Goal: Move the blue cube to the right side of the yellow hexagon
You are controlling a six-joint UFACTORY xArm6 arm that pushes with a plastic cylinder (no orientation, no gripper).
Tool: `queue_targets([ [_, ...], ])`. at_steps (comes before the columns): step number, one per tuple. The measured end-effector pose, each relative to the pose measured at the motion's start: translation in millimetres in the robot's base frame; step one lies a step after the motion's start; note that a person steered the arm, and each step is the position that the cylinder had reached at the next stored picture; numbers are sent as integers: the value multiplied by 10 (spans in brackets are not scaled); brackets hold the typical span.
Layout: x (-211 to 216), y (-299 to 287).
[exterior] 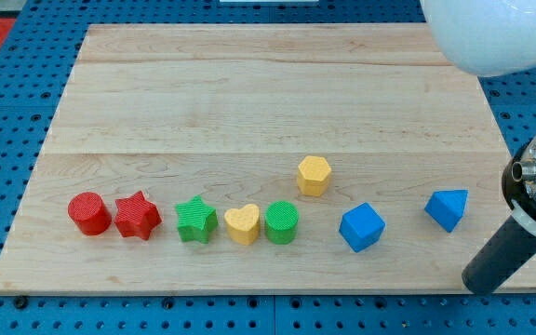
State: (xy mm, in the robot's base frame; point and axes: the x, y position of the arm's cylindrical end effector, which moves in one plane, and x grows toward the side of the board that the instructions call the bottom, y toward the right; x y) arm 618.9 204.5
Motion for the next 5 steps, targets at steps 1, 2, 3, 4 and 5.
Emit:
queue_targets([
  [1, -40, -263],
  [2, -216, -900],
  [3, -465, -1143],
  [4, -742, -1143],
  [5, -1133, -1100],
])
